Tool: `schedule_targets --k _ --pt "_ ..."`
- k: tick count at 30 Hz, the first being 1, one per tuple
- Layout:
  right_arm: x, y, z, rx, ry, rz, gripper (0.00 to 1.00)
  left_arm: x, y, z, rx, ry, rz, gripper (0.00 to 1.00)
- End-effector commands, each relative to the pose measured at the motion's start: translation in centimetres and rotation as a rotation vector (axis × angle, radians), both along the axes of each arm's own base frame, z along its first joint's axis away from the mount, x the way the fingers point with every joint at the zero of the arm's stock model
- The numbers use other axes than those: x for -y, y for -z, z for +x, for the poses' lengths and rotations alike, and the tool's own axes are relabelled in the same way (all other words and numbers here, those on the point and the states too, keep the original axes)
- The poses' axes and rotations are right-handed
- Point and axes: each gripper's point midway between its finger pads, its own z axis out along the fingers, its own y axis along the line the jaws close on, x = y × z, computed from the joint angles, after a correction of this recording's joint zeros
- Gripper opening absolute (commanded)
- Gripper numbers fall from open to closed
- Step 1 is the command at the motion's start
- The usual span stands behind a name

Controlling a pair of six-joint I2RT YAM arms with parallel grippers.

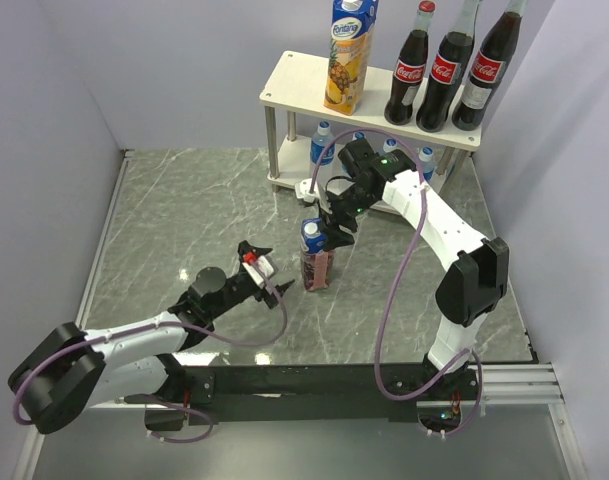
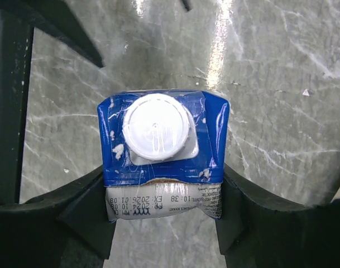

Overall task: Place and organize the beverage onto the shelf
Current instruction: Pick up the drink from the center of the board.

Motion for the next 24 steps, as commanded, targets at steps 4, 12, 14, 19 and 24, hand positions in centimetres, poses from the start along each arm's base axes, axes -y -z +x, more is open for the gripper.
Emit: schedule_targets --k 4,12,14,19,24 --pt "-0.6 -4.0 -0.8 0.067 -0.033 0.064 0.0 1.6 -2.6 0.6 0.037 0.138 -0.108 0.99" --pt "-1.1 -10.2 -2.2 0.146 -0.039 0.196 0.0 4.6 -1.6 0.7 -0.004 0.29 -0.077 0.99" --pt "-1.0 -11.1 -2.8 0.15 -0.045 0.215 0.0 5.0 -1.3 1.1 -0.014 0.3 -0.068 0.99" --pt "-0.8 -12.4 -4.0 0.157 -0.066 0.242 0.0 5.8 -0.8 1.4 -0.01 0.329 -0.057 0.99" --pt "-0.4 -12.8 -5.0 0.154 -0.086 0.251 0.0 7.2 -1.6 1.5 -0.017 0.394 -0.07 1.0"
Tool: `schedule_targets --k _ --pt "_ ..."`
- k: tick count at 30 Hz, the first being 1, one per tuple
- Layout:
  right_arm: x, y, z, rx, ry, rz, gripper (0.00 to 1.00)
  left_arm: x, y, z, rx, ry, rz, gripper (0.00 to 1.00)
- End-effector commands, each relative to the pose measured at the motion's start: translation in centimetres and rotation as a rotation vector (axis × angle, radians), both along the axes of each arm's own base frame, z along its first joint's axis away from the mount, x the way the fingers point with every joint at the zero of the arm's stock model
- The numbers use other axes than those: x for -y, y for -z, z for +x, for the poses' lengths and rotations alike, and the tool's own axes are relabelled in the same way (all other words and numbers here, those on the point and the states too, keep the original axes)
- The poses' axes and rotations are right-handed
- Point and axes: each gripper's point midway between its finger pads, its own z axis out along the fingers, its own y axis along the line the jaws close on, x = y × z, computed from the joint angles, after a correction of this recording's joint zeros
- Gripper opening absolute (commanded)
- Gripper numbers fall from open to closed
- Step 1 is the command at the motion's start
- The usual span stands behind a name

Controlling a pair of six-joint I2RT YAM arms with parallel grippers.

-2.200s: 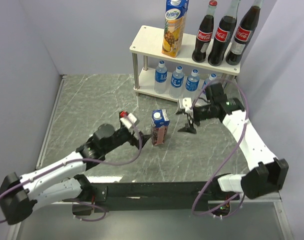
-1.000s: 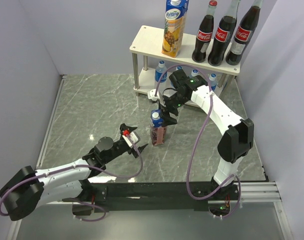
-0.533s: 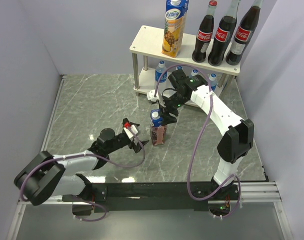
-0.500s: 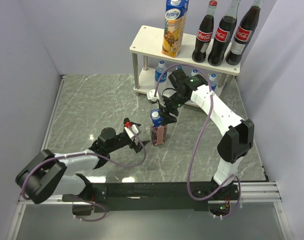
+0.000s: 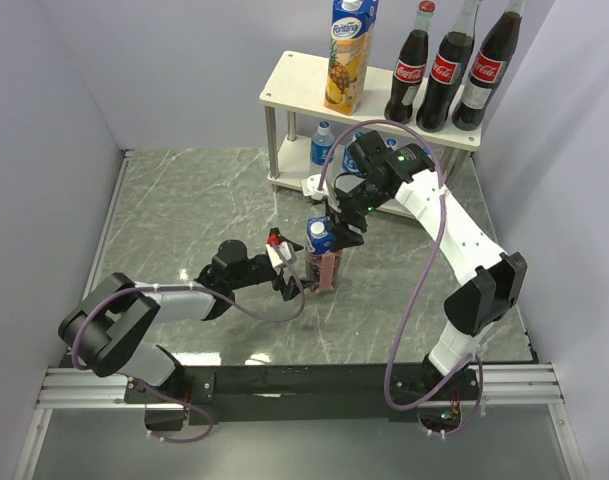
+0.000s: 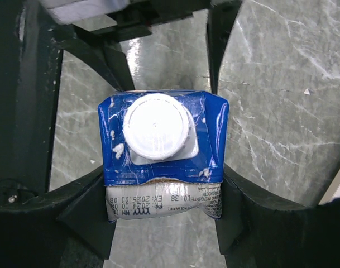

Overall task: Place and organize the beverage onto the shelf
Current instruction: Pick up the drink from the center of the board.

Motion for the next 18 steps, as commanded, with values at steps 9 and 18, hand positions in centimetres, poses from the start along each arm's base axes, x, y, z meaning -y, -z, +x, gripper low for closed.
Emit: schedule_targets --k 9,18 --pt "-1.2 -10.0 -3.9 0.162 -0.115 0.276 0.0 2.8 -3.5 0.0 0.012 0.14 -0.071 0.99" --pt "-0.9 -11.7 -4.1 0.218 -0.102 0.295 0.0 3.7 -4.4 -2.3 -0.041 0.268 -0.116 0.99"
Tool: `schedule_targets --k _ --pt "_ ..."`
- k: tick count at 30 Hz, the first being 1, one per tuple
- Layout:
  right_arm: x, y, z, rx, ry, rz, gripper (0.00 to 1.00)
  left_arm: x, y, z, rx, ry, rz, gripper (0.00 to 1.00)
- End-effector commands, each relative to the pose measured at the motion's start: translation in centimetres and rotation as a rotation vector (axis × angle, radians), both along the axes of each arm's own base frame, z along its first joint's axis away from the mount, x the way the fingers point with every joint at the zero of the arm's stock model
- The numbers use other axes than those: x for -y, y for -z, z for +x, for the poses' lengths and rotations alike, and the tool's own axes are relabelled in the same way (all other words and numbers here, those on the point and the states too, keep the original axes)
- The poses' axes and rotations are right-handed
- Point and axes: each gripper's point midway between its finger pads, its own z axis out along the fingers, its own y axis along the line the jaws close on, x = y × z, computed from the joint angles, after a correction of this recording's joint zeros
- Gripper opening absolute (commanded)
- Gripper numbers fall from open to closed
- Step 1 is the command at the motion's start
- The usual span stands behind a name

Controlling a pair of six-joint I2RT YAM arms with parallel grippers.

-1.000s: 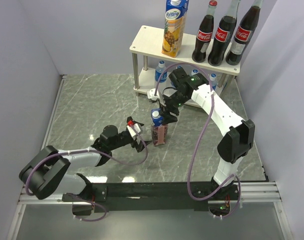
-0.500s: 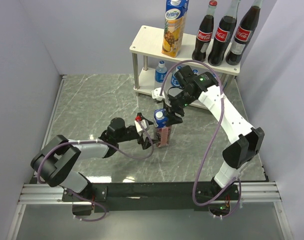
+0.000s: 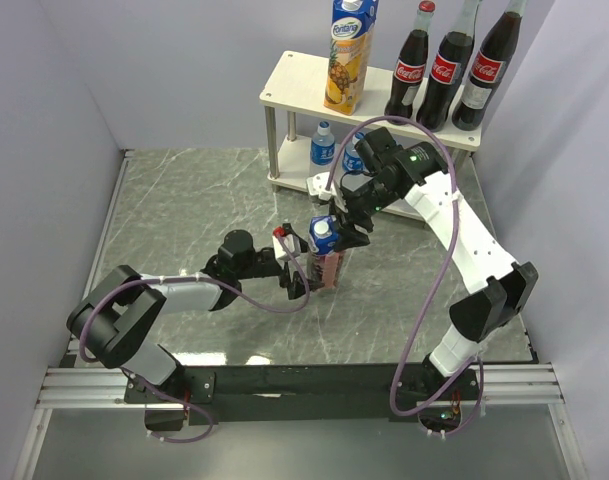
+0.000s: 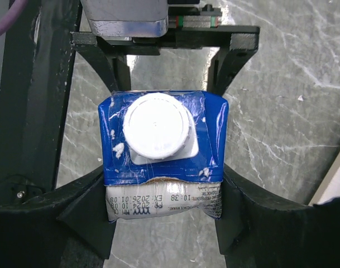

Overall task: Place and organize the beverage onto the shelf
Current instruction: Pick up the drink from the center of the board.

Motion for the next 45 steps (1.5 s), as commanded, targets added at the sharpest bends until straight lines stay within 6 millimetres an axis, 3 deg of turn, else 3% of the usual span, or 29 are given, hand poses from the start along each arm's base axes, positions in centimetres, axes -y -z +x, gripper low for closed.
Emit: schedule_targets --k 1,5,16,20,24,28,36,39,41,45 --pt "-1.5 -9.4 -2.6 0.192 -0.08 0.27 0.0 1.1 -2.6 -0.8 0.022 0.087 -0.057 0.99" --pt "-1.5 -10.0 -2.8 0.191 -0.079 0.285 0.0 1.2 -2.0 -0.4 0.014 0.068 -0.035 0.99" --pt "-1.6 -10.0 -3.1 0.177 -0.082 0.295 0.0 2.1 -3.4 0.4 0.056 0.024 -0.004 0.94" --pt "-1.5 -10.2 -3.0 0.184 -0.072 0.29 0.0 2.0 -3.7 0.5 0.06 0.013 0.001 0.85" --pt "-1.5 -10.4 -2.7 0.184 -0.049 0.293 0.0 1.9 -4.2 0.3 0.049 0.018 0.002 0.64" --pt "-1.6 -10.8 -2.3 0.198 -0.025 0.307 0.0 1.9 -5.0 0.2 0.048 0.013 -0.013 0.56" --pt "-1.4 -11.9 -1.4 0.187 0.051 0.345 0.2 1.5 -6.0 -0.7 0.045 0.009 -0.03 0.54" --pt "-1.4 -12.5 -1.1 0.186 0.088 0.365 0.32 1.3 -6.5 -0.8 0.031 0.001 -0.035 0.52" --pt "-1.5 -12.9 -0.6 0.185 0.126 0.379 0.47 1.2 -7.5 -0.7 0.04 -0.008 -0.049 0.51" --pt "-1.4 -14.4 0.1 0.195 0.205 0.424 0.59 0.9 -8.8 -0.8 0.058 -0.024 -0.068 0.5"
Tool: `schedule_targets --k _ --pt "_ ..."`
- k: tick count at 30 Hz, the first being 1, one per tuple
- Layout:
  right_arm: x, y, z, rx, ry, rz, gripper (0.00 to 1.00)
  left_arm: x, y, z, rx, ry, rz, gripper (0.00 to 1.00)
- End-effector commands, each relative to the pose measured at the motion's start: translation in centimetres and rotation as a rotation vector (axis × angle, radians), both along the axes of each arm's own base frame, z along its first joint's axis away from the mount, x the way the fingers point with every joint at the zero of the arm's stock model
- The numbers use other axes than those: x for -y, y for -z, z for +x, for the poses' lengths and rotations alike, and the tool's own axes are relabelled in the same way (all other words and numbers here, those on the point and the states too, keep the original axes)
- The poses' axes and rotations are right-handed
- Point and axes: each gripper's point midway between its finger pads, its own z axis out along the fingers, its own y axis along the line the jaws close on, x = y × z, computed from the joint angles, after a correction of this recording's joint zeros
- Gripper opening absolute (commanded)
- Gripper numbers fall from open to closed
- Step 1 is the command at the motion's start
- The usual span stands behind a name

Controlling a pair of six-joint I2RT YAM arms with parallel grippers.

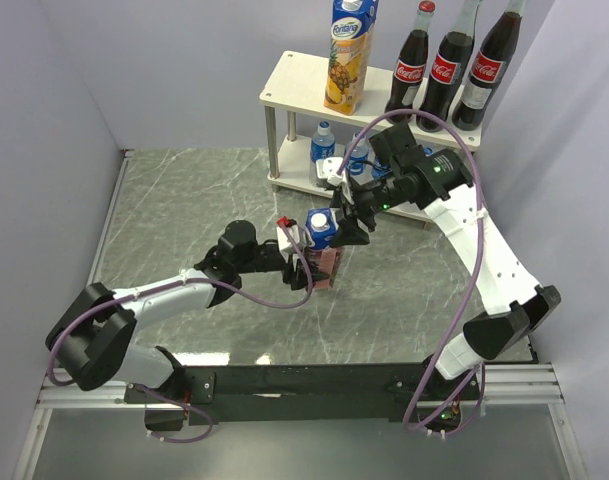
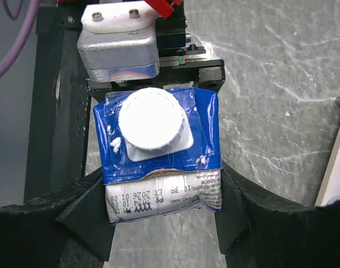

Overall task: Place and organize the beverage onto the shelf
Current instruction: Pick up the drink from the center of the board.

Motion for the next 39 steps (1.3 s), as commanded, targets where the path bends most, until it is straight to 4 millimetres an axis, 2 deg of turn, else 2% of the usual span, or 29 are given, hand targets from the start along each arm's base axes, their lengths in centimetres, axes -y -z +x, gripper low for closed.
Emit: schedule_targets --k 1,4,9,15,18,20,21,23,24,25,27,28,29,30,32,33,34,35,36,38,39 --pt "-0.6 -9.9 1.6 0.226 0.107 0.277 0.62 -0.2 -4.6 0.8 0.096 -0.051 -0.077 0.5" --pt "-0.3 -11.0 1.7 0.232 0.132 0.3 0.7 -0.3 -5.4 1.0 0.106 -0.065 -0.077 0.51" --pt "0.2 -12.3 0.7 0.248 0.099 0.303 0.78 -0.4 -5.9 1.1 0.111 -0.069 -0.068 0.51" --pt "1.1 -13.7 0.3 0.271 0.126 0.324 0.8 -0.5 -6.7 1.2 0.111 -0.079 -0.073 0.51" --pt "2.3 -14.6 0.5 0.28 0.179 0.351 0.8 -1.2 -7.6 2.0 0.107 -0.111 -0.089 0.5" --pt "3.4 -14.3 1.3 0.273 0.23 0.361 0.8 -1.8 -8.3 2.7 0.111 -0.151 -0.098 0.5" --pt "4.0 -14.7 0.7 0.291 0.24 0.375 0.8 -2.0 -8.7 3.1 0.113 -0.168 -0.098 0.5" --pt "5.0 -12.9 1.5 0.273 0.284 0.365 0.8 -2.8 -9.7 4.0 0.129 -0.217 -0.108 0.5" --pt "5.6 -12.8 0.9 0.29 0.295 0.369 0.8 -3.1 -10.4 4.4 0.133 -0.237 -0.109 0.51" --pt "5.8 -10.7 1.3 0.253 0.311 0.354 0.8 -3.6 -11.1 5.0 0.142 -0.263 -0.114 0.5" --pt "6.8 -9.5 0.7 0.25 0.334 0.356 0.8 -4.3 -13.0 6.1 0.166 -0.312 -0.129 0.5" --pt "6.9 -7.1 0.7 0.204 0.338 0.346 0.8 -4.8 -13.1 6.7 0.163 -0.337 -0.116 0.5" --pt "7.2 -6.6 0.1 0.209 0.342 0.349 0.8 -5.1 -13.6 7.2 0.167 -0.357 -0.115 0.5" --pt "7.3 -4.0 0.0 0.157 0.355 0.329 0.8 -5.4 -15.1 7.8 0.184 -0.377 -0.132 0.49" --pt "7.5 -2.4 -0.3 0.148 0.364 0.33 0.8 -5.9 -15.7 8.8 0.183 -0.407 -0.123 0.49" --pt "7.6 -2.0 -0.9 0.154 0.36 0.335 0.8 -6.1 -17.2 9.1 0.202 -0.42 -0.139 0.49" --pt "7.6 -0.1 -1.0 0.116 0.365 0.325 0.8 -6.2 -17.4 9.7 0.203 -0.44 -0.135 0.49" --pt "7.6 0.6 -1.3 0.107 0.364 0.323 0.8 -6.4 -17.8 10.0 0.204 -0.449 -0.136 0.49" --pt "7.6 1.9 -1.6 0.084 0.368 0.316 0.8 -6.5 -19.6 10.3 0.225 -0.458 -0.159 0.49" --pt "7.6 2.7 -1.9 0.073 0.365 0.322 0.8 -6.6 -20.5 11.3 0.228 -0.489 -0.156 0.49" --pt "7.5 4.1 -2.1 0.043 0.367 0.314 0.8 -6.7 -22.6 11.5 0.257 -0.499 -0.183 0.49"
